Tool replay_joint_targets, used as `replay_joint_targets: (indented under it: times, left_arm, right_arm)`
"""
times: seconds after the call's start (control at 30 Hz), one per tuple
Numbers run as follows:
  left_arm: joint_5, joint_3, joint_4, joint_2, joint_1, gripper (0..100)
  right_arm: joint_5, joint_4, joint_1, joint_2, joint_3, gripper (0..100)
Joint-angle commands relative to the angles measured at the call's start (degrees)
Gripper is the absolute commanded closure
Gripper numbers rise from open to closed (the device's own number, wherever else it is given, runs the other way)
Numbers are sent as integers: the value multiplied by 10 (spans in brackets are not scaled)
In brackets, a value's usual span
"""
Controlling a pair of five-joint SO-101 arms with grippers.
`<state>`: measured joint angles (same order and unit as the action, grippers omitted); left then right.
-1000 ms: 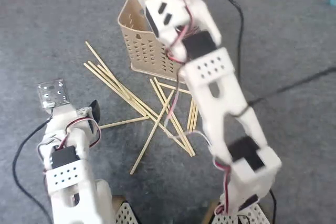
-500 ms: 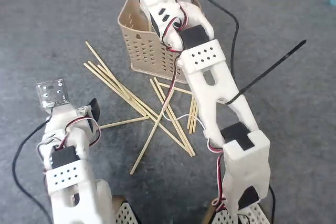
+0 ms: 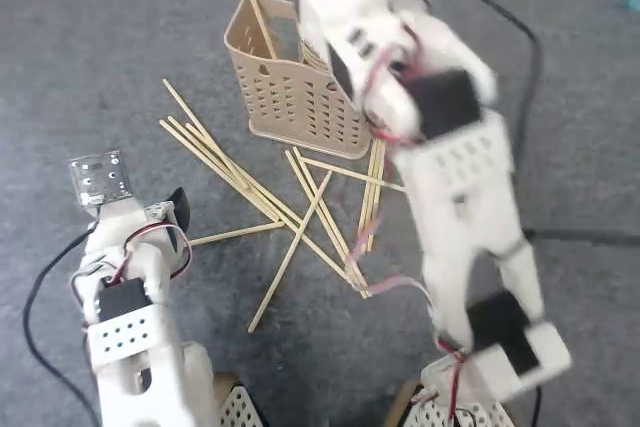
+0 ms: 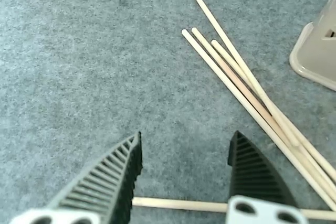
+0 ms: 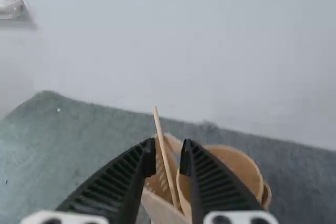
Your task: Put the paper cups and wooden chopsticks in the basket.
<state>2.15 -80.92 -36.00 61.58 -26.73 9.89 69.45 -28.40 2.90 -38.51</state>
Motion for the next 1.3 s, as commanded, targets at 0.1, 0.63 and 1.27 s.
replay_joint_targets:
  times: [0.1, 0.63, 1.27]
  left_arm:
    - [-4, 2, 14, 12, -2, 744]
    - [-4, -2, 13, 12, -2, 744]
    - [-4, -3, 12, 13, -2, 744]
  right_arm:
    - [8, 322, -6, 64, -20, 915]
    - [-130, 145, 52, 106, 556, 911]
    - [-472, -363, 171, 70, 846, 910]
